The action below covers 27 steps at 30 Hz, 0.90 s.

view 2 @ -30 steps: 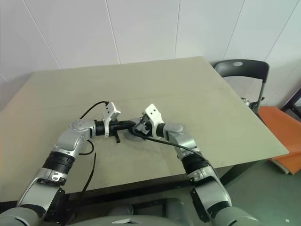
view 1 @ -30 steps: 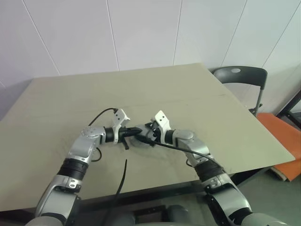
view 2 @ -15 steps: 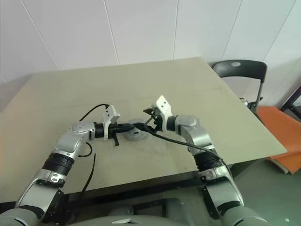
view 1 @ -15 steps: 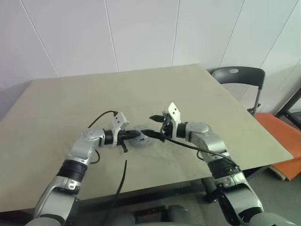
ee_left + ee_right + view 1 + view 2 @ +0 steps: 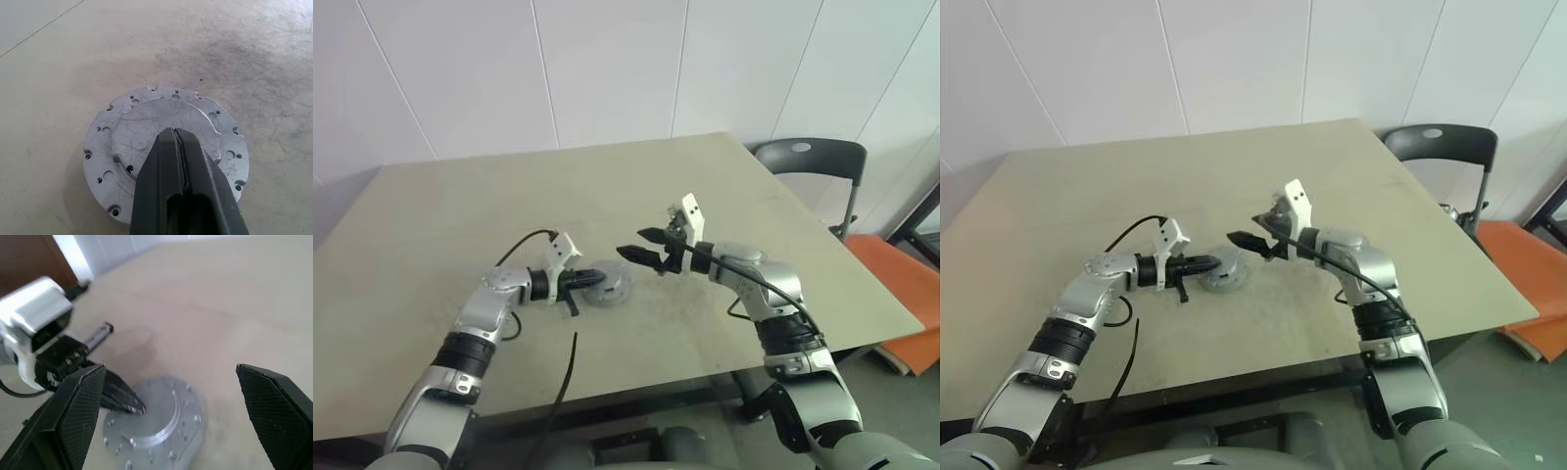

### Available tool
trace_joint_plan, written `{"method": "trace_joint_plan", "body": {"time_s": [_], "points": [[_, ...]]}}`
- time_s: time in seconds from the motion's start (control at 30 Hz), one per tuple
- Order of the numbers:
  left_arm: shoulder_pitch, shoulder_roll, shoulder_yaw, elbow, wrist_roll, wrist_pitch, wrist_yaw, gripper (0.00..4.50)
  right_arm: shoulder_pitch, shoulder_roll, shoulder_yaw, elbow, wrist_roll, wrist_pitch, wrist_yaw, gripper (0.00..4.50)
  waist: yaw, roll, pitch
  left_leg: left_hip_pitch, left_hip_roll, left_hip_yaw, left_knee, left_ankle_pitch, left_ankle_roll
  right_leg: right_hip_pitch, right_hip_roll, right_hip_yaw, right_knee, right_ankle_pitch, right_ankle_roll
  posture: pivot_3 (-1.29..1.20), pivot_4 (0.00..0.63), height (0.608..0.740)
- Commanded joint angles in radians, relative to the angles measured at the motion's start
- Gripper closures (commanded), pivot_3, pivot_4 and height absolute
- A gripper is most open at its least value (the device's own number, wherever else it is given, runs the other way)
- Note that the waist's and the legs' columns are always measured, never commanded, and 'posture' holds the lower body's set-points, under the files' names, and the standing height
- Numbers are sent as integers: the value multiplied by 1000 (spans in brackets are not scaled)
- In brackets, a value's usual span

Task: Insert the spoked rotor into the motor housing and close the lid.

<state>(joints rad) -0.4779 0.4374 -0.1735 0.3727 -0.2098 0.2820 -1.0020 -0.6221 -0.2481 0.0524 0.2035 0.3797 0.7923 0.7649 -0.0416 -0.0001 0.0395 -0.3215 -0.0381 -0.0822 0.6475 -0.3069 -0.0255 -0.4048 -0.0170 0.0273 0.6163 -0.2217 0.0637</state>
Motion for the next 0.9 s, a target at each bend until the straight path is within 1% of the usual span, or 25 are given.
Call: {"method": "trace_joint_plan", "body": {"time_s": [0.03,0.13,0.23,0.33,0.43,0.57,0.7,0.77,0.9], "points": [[34,21,-36,47,50,41,-3,4500,-47,1,-51,5,32,116,-72,36,0,0,0,0,0,0,0,0,0,0,0,0,0,0,0,0,0,740],[35,22,-39,42,50,43,-7,4500,-65,6,-79,13,67,268,-112,36,-1,0,0,0,0,0,0,0,0,0,0,0,0,0,0,0,0,740],[38,30,-47,41,56,37,-17,4500,-99,31,-145,32,122,450,-161,36,-2,0,0,0,0,0,0,0,0,0,0,0,0,0,0,0,0,740],[43,37,-49,36,57,28,-27,4500,-163,75,-263,113,152,647,-237,36,-2,1,0,0,0,0,0,0,0,-1,0,0,1,0,0,0,0,740],[46,39,-46,32,52,24,-37,4500,-235,135,-431,216,146,788,-324,36,-1,2,-1,0,0,0,0,0,0,-1,0,0,1,0,0,0,0,740],[48,41,-43,29,50,21,-41,4500,-289,211,-579,327,169,822,-476,36,-2,3,-1,0,0,0,-1,0,0,-1,0,0,0,0,0,0,0,740],[47,38,-40,28,49,18,-42,4500,-294,279,-672,311,145,822,-626,36,-3,3,-1,-1,0,0,-1,0,0,-1,0,0,0,0,0,0,0,740],[47,38,-39,24,47,18,-43,4500,-271,303,-668,260,114,822,-681,36,-3,4,-1,-1,0,0,-1,0,0,-1,0,0,0,0,0,0,0,740],[49,40,-37,18,45,20,-46,4500,-259,312,-678,226,104,822,-728,36,-3,4,-1,-2,0,0,-1,0,0,-2,1,0,-1,0,0,0,0,740]]}}
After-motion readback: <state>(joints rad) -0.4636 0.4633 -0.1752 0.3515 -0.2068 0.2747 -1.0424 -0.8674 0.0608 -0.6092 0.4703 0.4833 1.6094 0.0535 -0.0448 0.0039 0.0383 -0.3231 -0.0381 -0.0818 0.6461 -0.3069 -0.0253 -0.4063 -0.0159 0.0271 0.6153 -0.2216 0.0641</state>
